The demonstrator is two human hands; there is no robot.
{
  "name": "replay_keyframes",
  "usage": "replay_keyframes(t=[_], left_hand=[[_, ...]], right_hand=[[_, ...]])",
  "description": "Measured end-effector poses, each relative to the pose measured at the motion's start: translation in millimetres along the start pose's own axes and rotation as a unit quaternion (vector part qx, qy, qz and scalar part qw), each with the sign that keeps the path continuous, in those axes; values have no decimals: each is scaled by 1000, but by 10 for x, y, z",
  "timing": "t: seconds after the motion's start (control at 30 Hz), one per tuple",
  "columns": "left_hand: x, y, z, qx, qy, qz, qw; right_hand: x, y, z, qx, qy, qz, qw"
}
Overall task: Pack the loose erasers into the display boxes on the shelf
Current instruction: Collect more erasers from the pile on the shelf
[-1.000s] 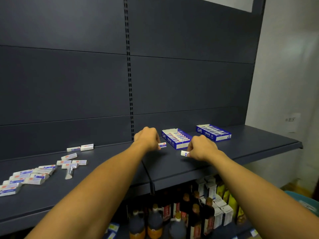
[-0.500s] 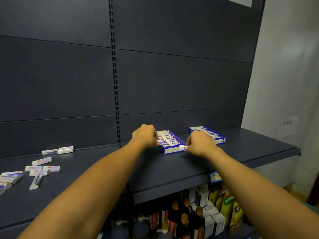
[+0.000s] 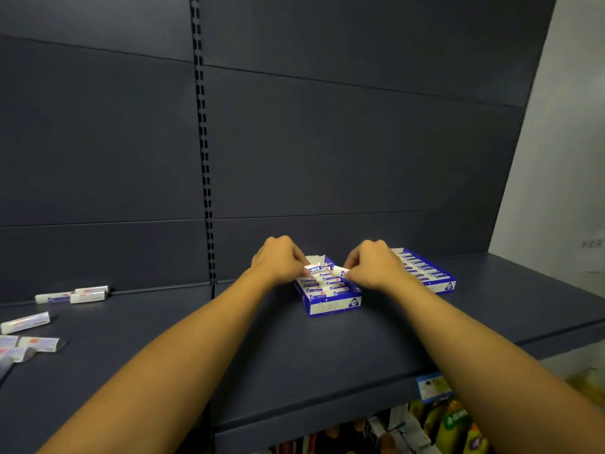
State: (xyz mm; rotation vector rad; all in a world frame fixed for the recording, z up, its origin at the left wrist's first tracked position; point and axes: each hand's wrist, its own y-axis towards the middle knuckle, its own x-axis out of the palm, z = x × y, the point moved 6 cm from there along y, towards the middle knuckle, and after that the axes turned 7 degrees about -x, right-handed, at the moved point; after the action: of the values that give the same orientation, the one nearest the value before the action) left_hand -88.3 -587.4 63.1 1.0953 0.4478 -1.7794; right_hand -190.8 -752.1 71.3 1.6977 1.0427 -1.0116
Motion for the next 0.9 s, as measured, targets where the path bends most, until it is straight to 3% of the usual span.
replay_keyframes(t=[0.23,0.67,0.9], left_hand=[[169,131,-31,-25,-64,29,997],[280,42,-72,-12,-35,49,998],[419,-4,-46,-20,-18,7,1000]], right_hand=[[154,316,209,-64,86,-11,994],[542,535,482,-144,245,-15,959],[583,557,476,-177,192,-25,965]])
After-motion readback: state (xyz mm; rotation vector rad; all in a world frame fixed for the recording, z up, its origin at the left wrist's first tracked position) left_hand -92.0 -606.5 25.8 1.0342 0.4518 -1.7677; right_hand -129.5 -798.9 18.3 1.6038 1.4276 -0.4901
